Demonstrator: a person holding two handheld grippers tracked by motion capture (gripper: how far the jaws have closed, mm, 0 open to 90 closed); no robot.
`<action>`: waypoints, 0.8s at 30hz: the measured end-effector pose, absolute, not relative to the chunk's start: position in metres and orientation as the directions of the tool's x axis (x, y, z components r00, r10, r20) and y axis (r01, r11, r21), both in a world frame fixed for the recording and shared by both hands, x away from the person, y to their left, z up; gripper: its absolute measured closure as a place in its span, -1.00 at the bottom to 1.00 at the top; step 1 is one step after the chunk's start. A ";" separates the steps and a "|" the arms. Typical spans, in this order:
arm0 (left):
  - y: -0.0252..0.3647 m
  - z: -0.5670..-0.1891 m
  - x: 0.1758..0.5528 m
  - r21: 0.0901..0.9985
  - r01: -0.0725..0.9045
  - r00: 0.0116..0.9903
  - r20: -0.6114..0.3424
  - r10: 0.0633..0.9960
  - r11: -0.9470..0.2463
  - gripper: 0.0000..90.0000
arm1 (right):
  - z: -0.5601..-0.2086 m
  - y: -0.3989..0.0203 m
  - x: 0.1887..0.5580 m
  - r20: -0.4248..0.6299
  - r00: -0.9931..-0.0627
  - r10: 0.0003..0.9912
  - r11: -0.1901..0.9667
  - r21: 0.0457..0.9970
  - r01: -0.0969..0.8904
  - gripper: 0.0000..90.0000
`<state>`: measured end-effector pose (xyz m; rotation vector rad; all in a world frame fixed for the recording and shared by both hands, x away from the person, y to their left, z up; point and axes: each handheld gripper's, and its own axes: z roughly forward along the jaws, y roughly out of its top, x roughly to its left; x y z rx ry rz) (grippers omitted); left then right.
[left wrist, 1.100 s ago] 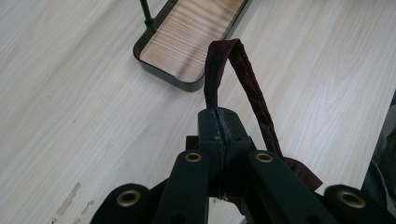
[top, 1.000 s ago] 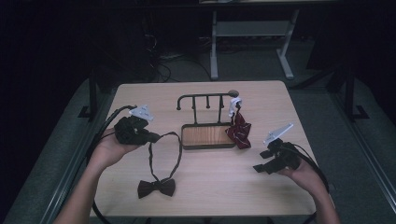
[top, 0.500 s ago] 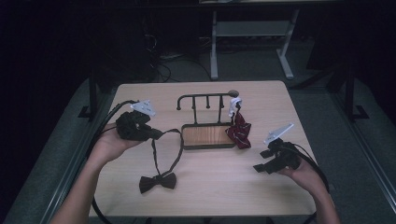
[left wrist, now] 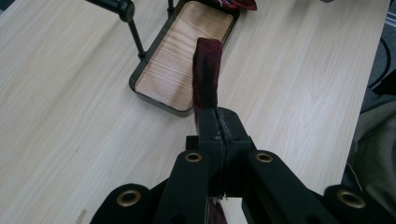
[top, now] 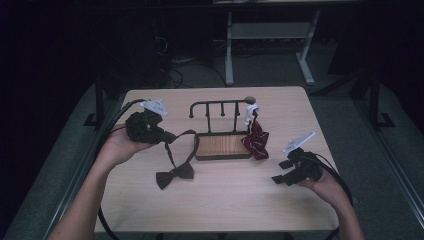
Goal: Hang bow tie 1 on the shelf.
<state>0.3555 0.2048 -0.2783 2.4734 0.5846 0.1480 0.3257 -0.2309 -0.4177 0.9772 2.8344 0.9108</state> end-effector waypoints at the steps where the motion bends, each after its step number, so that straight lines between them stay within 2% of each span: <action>1: 0.204 -0.276 0.359 0.561 0.370 0.901 -0.020 0.434 -0.740 0.99 | -0.417 -0.231 0.326 0.173 -0.805 0.567 0.636 0.529 0.562 -0.28; 24: 0.194 -0.259 0.377 0.563 0.372 0.900 -0.024 0.435 -0.738 0.99 | -0.413 -0.229 0.323 0.158 -0.809 0.566 0.642 0.532 0.553 -0.28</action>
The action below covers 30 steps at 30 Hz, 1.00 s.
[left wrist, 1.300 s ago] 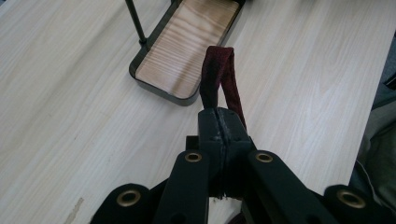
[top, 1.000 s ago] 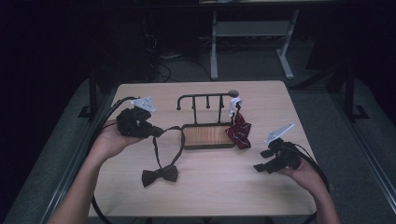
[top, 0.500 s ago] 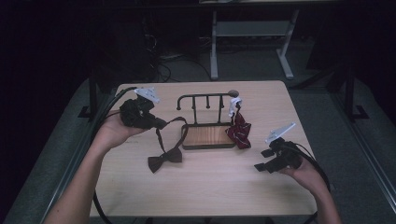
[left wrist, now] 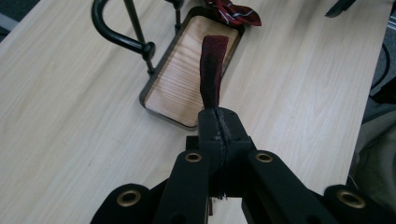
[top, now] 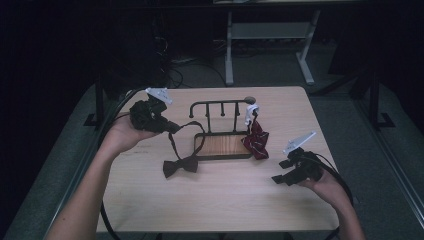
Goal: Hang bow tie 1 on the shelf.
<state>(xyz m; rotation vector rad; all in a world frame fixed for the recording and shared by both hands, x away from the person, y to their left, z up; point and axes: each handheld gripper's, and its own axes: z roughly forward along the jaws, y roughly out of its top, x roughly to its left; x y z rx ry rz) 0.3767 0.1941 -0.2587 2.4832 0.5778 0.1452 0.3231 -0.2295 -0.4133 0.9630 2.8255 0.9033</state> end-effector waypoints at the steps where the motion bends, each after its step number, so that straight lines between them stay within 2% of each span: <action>1: 0.194 -0.257 0.379 0.561 0.371 0.900 -0.020 0.436 -0.740 0.99 | -0.414 -0.230 0.323 0.158 -0.809 0.566 0.642 0.532 0.552 -0.28; 9: 0.192 -0.252 0.391 0.560 0.384 0.889 -0.011 0.457 -0.734 0.99 | -0.411 -0.232 0.322 0.150 -0.809 0.569 0.638 0.540 0.549 -0.28; 30: 0.206 -0.261 0.421 0.539 0.475 0.847 -0.064 0.528 -0.696 0.99 | -0.409 -0.235 0.320 0.148 -0.809 0.569 0.636 0.544 0.547 -0.28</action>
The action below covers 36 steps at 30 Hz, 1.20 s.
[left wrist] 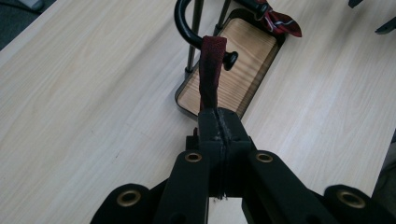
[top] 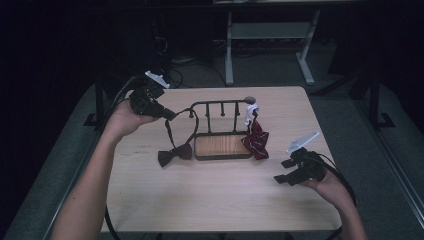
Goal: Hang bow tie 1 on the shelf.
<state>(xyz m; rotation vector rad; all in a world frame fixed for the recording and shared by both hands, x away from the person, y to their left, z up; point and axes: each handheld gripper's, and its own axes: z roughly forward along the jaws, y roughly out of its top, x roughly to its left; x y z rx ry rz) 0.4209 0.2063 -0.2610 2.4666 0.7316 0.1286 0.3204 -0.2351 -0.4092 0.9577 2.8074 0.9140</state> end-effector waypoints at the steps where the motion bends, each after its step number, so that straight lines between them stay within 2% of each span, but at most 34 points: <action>1: 0.207 -0.261 0.423 0.534 0.483 0.842 -0.064 0.536 -0.695 0.99 | -0.409 -0.235 0.320 0.148 -0.809 0.569 0.636 0.544 0.547 -0.28; 25: 0.198 -0.263 0.432 0.496 0.502 0.827 -0.034 0.562 -0.709 0.97 | -0.409 -0.235 0.320 0.148 -0.811 0.565 0.640 0.543 0.545 -0.28; 36: 0.192 -0.268 0.431 0.463 0.506 0.820 0.003 0.572 -0.728 0.74 | -0.409 -0.237 0.320 0.147 -0.807 0.572 0.636 0.542 0.549 -0.28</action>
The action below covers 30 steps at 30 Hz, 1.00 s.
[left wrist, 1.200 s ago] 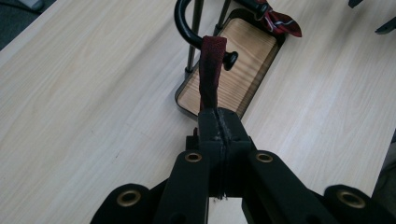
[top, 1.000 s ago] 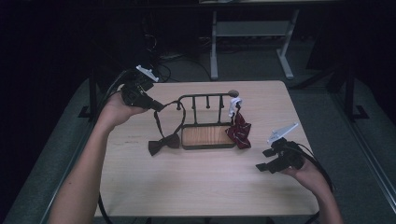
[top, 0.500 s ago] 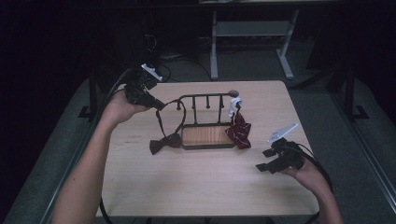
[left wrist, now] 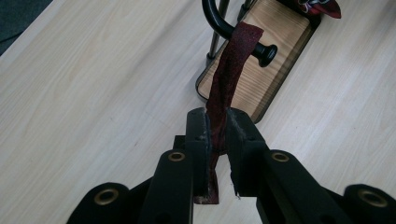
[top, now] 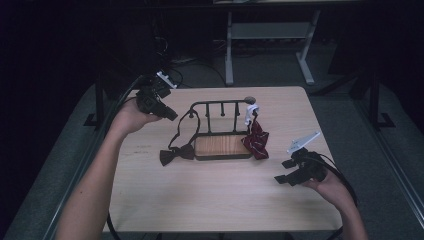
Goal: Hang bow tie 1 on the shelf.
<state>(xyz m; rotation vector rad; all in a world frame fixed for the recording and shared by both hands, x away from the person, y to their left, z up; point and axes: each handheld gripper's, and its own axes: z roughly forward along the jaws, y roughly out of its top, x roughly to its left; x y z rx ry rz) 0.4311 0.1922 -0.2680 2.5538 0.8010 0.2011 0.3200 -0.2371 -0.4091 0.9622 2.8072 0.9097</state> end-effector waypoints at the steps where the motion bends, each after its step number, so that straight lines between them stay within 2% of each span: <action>1: 0.192 -0.268 0.430 0.458 0.508 0.820 0.002 0.573 -0.729 0.73 | -0.409 -0.237 0.320 0.151 -0.804 0.575 0.633 0.541 0.554 -0.28; 9: 0.201 -0.275 0.416 0.463 0.489 0.829 0.016 0.559 -0.739 0.54 | -0.409 -0.239 0.320 0.150 -0.803 0.576 0.631 0.543 0.554 -0.28; 30: 0.217 -0.290 0.400 0.478 0.479 0.838 0.002 0.546 -0.737 0.39 | -0.409 -0.246 0.321 0.152 -0.786 0.599 0.614 0.543 0.573 -0.30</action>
